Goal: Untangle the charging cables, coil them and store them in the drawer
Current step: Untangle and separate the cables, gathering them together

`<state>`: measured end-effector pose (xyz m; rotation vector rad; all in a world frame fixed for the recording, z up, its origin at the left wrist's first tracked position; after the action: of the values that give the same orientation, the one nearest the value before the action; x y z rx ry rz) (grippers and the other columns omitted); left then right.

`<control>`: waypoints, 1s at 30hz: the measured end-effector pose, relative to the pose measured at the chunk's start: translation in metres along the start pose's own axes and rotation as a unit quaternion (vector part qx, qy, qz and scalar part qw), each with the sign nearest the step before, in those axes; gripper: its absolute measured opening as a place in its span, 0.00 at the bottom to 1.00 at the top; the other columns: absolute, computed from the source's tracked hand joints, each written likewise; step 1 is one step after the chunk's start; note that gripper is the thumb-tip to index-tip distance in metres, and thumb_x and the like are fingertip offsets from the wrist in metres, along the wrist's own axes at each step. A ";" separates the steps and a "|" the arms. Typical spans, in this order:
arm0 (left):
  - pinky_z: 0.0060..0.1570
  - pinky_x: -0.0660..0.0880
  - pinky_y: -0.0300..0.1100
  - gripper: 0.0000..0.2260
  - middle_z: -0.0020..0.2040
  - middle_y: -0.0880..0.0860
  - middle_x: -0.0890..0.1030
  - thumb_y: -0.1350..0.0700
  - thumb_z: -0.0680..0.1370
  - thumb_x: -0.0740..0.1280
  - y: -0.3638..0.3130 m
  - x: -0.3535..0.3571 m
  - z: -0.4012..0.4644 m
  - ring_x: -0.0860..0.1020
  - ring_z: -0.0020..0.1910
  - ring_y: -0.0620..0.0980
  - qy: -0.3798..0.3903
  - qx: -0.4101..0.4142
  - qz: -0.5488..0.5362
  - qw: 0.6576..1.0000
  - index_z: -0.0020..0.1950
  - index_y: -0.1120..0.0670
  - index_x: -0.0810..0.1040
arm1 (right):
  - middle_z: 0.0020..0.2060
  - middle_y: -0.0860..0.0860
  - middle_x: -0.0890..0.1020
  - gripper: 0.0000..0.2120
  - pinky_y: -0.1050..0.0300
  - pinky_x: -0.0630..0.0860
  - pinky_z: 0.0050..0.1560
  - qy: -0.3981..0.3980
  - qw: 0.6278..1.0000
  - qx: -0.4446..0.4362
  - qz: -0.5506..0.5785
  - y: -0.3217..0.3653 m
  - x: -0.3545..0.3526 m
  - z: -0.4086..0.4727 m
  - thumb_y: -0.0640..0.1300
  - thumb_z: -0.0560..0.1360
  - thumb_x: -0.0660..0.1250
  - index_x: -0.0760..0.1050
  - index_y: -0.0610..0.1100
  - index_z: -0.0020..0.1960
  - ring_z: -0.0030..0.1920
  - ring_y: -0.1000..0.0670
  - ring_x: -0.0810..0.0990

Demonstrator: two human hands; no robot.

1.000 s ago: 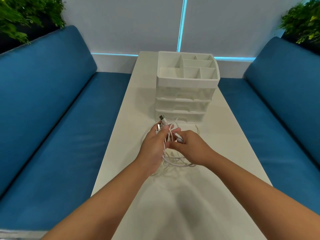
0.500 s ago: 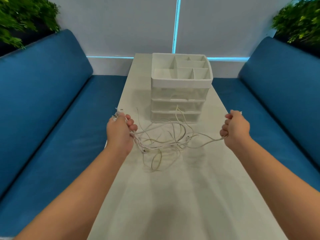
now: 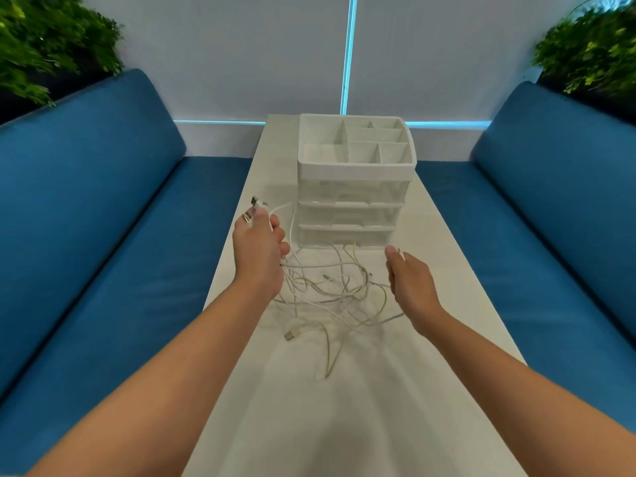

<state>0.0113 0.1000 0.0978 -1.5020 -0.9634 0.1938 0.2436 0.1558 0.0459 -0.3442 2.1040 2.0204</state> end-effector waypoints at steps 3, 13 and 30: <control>0.23 0.61 0.33 0.06 0.36 0.48 0.72 0.53 0.84 0.61 -0.017 -0.005 0.008 0.64 0.25 0.41 -0.005 0.026 -0.020 0.999 0.53 0.55 0.70 | 0.38 0.49 0.72 0.17 0.56 0.68 0.41 -0.069 0.997 0.045 0.006 -0.029 -0.025 0.012 0.57 0.81 0.56 0.66 0.46 0.41 0.35 0.52 0.68; 0.22 0.59 0.34 0.08 0.35 0.49 0.71 0.56 0.84 0.60 -0.062 -0.022 0.033 0.62 0.24 0.42 -0.037 0.063 -0.080 0.994 0.46 0.54 0.69 | 0.49 0.39 0.77 0.13 0.53 0.67 0.39 -0.109 0.974 0.197 -0.036 -0.082 -0.052 0.024 0.49 0.81 0.58 0.68 0.38 0.55 0.41 0.46 0.72; 0.22 0.59 0.32 0.04 0.36 0.50 0.73 0.56 0.84 0.60 -0.043 0.028 0.014 0.63 0.24 0.41 0.145 0.036 -0.008 0.989 0.52 0.56 0.70 | 0.49 0.55 0.81 0.16 0.52 0.77 0.52 0.292 0.859 -0.228 -0.355 0.070 0.064 -0.011 0.62 0.75 0.66 0.75 0.51 0.53 0.49 0.52 0.80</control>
<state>0.0006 0.1233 0.1444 -1.4091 -0.7270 -0.0026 0.1616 0.1453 0.0939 -1.7062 1.3169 2.0135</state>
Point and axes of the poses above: each hand's wrist, its own z-axis towards the middle knuckle, its own x-axis out of the palm, y = z × x, the point moved 5 cm from there along z, towards the middle knuckle
